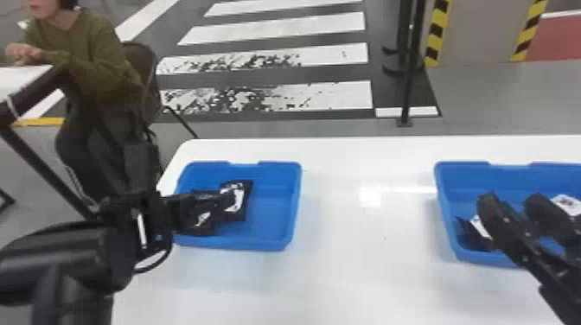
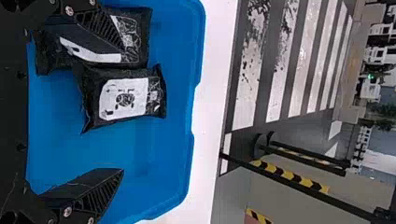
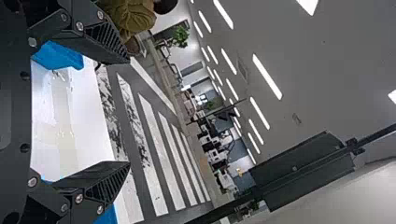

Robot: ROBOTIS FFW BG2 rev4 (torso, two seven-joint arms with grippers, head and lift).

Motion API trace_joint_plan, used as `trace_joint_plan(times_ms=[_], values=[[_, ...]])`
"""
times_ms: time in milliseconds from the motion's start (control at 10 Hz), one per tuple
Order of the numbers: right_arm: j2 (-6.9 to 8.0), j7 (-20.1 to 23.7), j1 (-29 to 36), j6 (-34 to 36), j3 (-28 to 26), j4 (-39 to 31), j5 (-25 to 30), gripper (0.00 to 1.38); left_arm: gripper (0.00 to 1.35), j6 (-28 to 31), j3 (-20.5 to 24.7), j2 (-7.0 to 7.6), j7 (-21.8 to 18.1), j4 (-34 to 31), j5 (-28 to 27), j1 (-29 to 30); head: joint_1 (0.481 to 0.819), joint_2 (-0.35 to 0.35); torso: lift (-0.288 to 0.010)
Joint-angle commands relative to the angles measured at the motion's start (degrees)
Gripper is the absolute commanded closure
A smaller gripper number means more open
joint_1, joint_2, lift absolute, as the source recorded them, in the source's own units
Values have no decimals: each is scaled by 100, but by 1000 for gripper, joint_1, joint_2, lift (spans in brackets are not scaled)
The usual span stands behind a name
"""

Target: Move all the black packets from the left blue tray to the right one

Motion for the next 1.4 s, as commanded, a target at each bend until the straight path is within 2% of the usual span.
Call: trace_joint_plan(times_ms=[0,400,800,900,1100,1200,1300], values=[[43,0,233,-166,30,-123,105,271,136,-14,-168,17,50,420,-78,-286,695,210,-140],[52,18,388,-68,87,17,37,271,136,183,-419,26,208,1348,-467,-933,695,209,-140],[52,80,275,87,87,60,14,271,147,197,-751,69,260,2431,-581,-1481,695,211,-140],[52,88,261,115,87,60,2,271,254,155,-762,69,252,2627,-535,-1551,695,206,-140],[52,97,261,157,87,116,-78,277,823,42,-773,69,252,2712,-512,-1565,695,200,-140],[52,97,261,171,87,116,-100,279,1001,14,-796,69,234,2726,-604,-1537,695,199,-140],[52,97,261,171,87,130,-135,280,1213,-253,-785,61,225,2712,-581,-1425,695,200,-140]])
